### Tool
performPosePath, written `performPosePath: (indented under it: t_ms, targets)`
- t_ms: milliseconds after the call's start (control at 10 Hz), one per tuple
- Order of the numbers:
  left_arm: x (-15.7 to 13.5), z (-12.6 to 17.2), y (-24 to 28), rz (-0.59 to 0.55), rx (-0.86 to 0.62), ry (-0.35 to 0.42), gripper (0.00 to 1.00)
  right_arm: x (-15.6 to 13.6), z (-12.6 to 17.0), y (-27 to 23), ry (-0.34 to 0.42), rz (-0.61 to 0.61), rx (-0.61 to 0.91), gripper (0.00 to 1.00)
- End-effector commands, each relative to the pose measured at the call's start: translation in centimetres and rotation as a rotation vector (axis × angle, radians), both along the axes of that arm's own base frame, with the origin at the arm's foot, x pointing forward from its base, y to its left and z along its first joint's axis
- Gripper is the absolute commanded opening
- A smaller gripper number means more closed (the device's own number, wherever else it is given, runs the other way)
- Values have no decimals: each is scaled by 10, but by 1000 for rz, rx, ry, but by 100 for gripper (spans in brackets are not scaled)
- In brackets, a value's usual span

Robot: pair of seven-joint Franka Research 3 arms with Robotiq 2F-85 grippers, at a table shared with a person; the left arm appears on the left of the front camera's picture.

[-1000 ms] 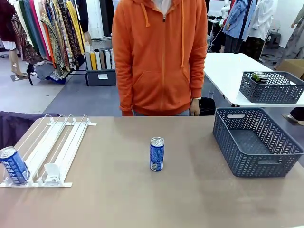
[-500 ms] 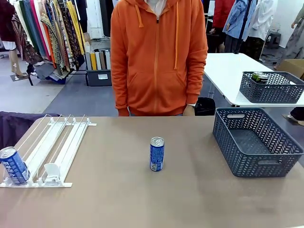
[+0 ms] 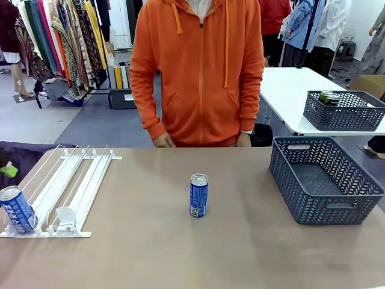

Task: Retrieve and store the cans from the dispenser.
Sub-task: Pick up one can from the Automatic Can Dispenser and place it in the middle of the table.

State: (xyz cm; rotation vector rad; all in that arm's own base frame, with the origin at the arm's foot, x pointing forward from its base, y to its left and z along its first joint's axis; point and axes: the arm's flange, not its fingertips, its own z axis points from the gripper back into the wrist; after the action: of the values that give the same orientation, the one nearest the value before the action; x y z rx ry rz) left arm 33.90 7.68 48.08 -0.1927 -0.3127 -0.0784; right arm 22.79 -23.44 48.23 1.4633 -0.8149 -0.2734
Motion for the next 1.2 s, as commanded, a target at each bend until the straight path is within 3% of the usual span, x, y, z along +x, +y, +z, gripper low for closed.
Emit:
performPosePath:
  t_ms: [0, 100, 500, 1100]
  targets:
    - [-2, -19, -9, -65, 147, 0, 100, 2, 3, 0, -29, -8, 6, 100]
    - [0, 0, 0, 0, 0, 0, 100, 2, 3, 0, -29, -8, 6, 100]
    - [4, -3, -1, -27, 27, 1, 100, 2, 3, 0, -29, -8, 6, 100]
    - [22, -40, -20, -27, 100, 185, 100, 2, 3, 0, -29, -8, 6, 100]
